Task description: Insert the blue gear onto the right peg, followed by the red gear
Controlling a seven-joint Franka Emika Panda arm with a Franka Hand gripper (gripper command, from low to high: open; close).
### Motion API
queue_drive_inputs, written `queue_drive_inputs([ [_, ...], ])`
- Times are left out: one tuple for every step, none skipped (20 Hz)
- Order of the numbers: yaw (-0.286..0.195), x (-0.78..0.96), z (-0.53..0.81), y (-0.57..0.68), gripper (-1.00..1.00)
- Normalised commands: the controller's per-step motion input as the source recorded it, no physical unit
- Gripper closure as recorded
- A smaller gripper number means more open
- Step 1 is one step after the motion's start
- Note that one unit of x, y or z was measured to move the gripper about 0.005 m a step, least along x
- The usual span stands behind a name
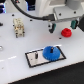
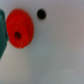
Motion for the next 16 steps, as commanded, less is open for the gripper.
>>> queue_drive_inputs([
  [0.0, -0.32, -0.06, 0.49, -1.0],
  [0.0, -0.32, -0.02, 0.49, -1.0],
  [0.0, -0.32, -0.01, 0.47, -1.0],
  [0.0, -0.34, -0.01, 0.47, -1.0],
  [0.0, -0.31, -0.01, 0.48, -1.0],
  [0.0, -0.26, -0.08, 0.43, -1.0],
  [0.0, -0.27, -0.18, 0.36, -1.0],
  [0.0, -0.26, -0.24, 0.31, -1.0],
  [0.0, -0.21, -0.27, 0.24, -1.0],
  [0.0, -0.17, -0.31, 0.17, -1.0],
  [0.0, -0.15, -0.35, 0.11, -1.0],
  [0.0, -0.14, -0.38, 0.01, -1.0],
  [0.0, -0.19, -0.42, -0.04, -1.0],
  [0.0, -0.2, -0.42, -0.09, -1.0],
  [0.0, -0.14, -0.41, -0.07, -1.0],
  [0.0, -0.09, -0.4, -0.06, -1.0],
])
